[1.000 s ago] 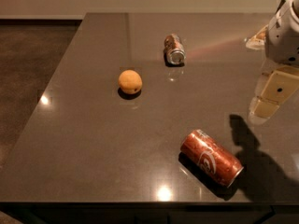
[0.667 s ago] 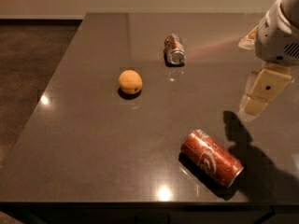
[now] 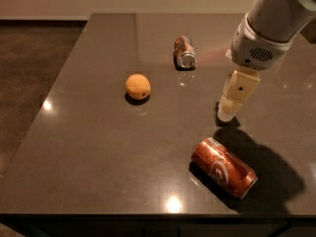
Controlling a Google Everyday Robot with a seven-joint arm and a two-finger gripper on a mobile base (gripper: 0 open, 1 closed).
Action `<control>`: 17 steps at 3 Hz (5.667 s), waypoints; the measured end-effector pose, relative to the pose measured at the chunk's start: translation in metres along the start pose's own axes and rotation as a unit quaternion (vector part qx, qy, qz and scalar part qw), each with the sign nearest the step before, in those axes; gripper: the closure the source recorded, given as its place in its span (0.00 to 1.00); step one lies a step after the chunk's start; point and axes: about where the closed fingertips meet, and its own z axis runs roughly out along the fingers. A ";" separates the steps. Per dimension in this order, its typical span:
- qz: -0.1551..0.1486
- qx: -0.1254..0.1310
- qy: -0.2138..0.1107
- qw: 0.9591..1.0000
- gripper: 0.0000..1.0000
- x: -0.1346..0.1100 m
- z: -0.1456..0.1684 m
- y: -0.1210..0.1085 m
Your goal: Move orange near coke can
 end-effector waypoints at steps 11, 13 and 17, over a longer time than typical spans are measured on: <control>-0.018 -0.033 0.037 0.999 1.00 -0.109 0.070 0.031; 0.038 -0.059 0.067 0.995 1.00 -0.063 0.066 0.057; 0.095 -0.092 0.088 0.987 0.35 -0.052 0.089 0.069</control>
Offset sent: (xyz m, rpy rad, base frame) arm 0.0715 0.1280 -0.0478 0.1479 0.1100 0.0645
